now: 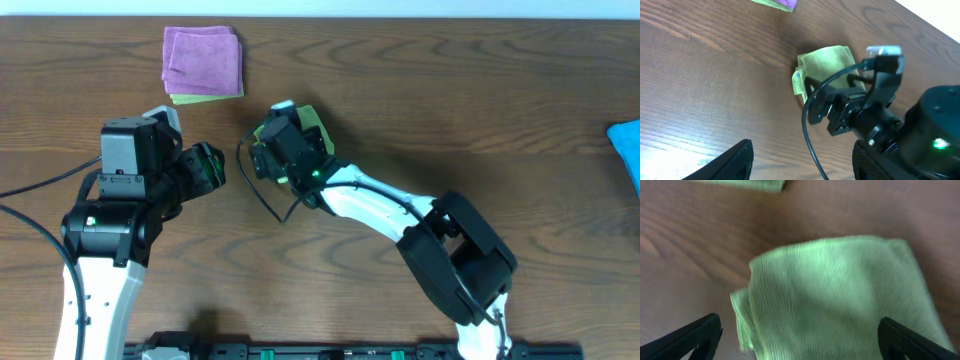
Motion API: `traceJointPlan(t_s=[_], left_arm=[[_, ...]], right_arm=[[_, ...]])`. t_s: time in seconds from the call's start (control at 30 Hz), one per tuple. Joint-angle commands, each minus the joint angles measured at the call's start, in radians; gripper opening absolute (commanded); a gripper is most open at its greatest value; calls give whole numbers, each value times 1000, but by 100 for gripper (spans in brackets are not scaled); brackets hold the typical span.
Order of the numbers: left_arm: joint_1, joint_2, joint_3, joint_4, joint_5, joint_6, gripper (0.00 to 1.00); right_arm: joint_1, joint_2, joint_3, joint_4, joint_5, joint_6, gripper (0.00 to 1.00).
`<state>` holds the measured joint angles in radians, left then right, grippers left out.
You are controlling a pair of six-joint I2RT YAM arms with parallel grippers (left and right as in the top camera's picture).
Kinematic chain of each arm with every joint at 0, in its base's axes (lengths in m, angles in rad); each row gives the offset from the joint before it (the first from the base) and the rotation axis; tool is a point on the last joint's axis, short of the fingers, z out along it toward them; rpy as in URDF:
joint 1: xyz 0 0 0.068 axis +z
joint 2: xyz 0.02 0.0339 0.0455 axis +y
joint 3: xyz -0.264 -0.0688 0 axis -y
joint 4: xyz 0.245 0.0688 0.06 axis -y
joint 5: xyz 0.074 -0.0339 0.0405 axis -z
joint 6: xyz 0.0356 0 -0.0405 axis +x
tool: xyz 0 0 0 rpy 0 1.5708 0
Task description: Fold the cloth
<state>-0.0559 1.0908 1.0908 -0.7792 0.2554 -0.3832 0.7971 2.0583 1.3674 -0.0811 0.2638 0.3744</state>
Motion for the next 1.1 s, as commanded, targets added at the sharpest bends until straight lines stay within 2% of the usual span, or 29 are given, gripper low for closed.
traceJointPlan(t_s=[0.0,0.1,0.17,0.23,0.27,0.37,0.53,0.6,0.7,1.07], left_arm=[[3,-6,7,2,-3,25,65],[3,-6,7,4,-3,24,65],[3,-6,7,6,1,24,65],[3,-6,7,6,1,24,66],[3,-6,7,6,1,24,65],[3,-6,7,10,1,23,66],[3,-6,7,26,5,8,66],[3,-6,7,35,5,-4,66],[3,-6,7,43,8,-6,66],[3,-6,7,43,8,-6,66]], right_arm=[[3,1,74,-22,90,-17,99],[-21,1,89,-40,95,-32,99],[-56,5,89,-76,95,-31,94],[-104,6,89,-115,66,-12,93],[-135,6,89,-127,24,-12,86],[-212,6,89,-133,-124,-11,51],[-262,34,89,-136,-270,21,14],[-253,35,89,-141,-272,21,6],[-226,34,89,-145,-272,21,1],[-177,48,89,-185,-241,14,1]])
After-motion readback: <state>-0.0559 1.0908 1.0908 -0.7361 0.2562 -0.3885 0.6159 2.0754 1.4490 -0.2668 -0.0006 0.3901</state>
